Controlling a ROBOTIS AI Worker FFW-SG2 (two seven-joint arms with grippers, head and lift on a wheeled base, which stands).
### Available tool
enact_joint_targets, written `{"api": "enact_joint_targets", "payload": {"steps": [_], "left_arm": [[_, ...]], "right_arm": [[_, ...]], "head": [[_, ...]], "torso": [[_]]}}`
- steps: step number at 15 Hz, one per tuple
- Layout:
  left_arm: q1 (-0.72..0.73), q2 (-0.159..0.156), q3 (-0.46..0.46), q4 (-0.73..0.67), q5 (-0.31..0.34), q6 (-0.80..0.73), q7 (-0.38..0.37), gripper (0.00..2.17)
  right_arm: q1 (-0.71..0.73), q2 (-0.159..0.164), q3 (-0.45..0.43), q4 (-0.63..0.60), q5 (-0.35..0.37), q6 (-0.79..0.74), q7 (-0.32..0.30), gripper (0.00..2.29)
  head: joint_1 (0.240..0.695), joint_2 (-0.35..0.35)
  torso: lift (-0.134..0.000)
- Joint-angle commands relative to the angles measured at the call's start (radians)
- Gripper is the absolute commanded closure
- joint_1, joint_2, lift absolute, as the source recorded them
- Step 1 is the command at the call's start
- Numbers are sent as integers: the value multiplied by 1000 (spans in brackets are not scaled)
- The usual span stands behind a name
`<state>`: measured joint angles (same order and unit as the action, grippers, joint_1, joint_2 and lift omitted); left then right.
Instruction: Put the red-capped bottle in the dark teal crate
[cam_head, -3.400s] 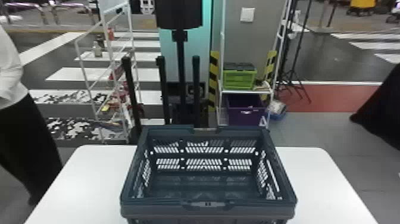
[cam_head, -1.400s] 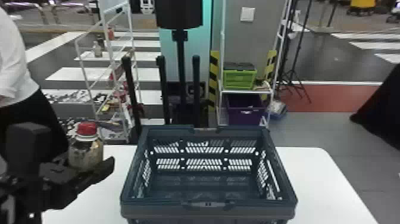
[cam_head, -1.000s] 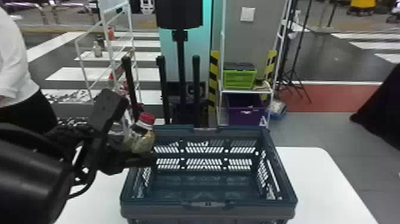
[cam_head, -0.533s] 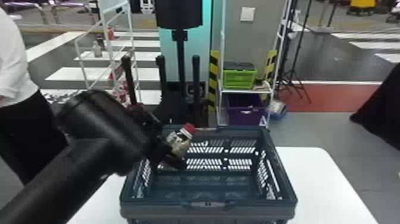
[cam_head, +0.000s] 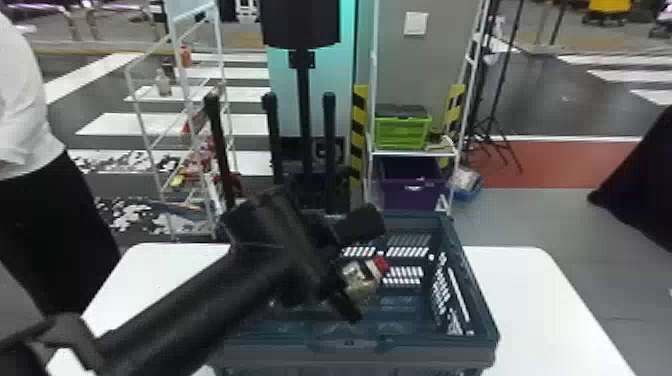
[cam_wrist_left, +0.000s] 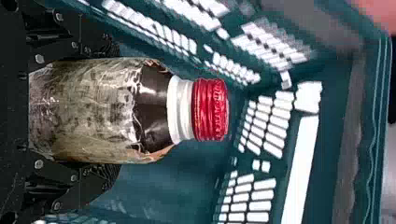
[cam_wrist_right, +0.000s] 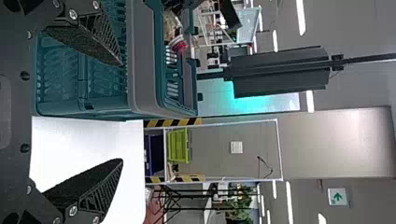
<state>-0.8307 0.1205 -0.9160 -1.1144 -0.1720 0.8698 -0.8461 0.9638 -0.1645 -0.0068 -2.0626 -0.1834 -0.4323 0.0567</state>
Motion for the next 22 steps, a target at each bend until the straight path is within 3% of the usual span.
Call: {"api": "enact_joint_targets", "payload": {"steps": [1,3,7,8,10,11,17,19,22], "left_arm": [[-13,-70,-14,168,-47,-186,-8,2145],[-25,-96,-37,246,-69,-254,-8,2145],[-33,-93,-61,277,-72,-288,-4,2054],[-33,-90,-63,277,-67,-285,-8,1771],[-34,-85,-63,274,-54,-278,2,83],[-34,-82,-63,271,-52,-272,8,-2],[-41,-48,-6,182,-52,-208,12,39],[-34,-16,48,79,-55,-116,5,53],[-11,34,204,-71,-52,-5,7,56]], "right_arm": [[4,3,-1,12,-1,-29,0,151],[3,7,-1,19,-4,-38,0,151],[-13,10,1,26,-5,-29,0,151],[-16,10,1,26,-5,-22,0,151],[-19,11,1,29,-5,-16,0,151],[-19,10,1,29,-5,-16,0,151],[-19,10,-1,30,-7,-16,0,151],[-16,10,-2,30,-10,-19,0,151],[-13,11,-2,27,-10,-19,0,151]], "head": [[499,0],[499,0],[499,0],[499,0],[499,0],[499,0],[499,0],[499,0],[499,0]], "torso": [[0],[0],[0],[0],[0],[0],[0],[0],[0]]}}
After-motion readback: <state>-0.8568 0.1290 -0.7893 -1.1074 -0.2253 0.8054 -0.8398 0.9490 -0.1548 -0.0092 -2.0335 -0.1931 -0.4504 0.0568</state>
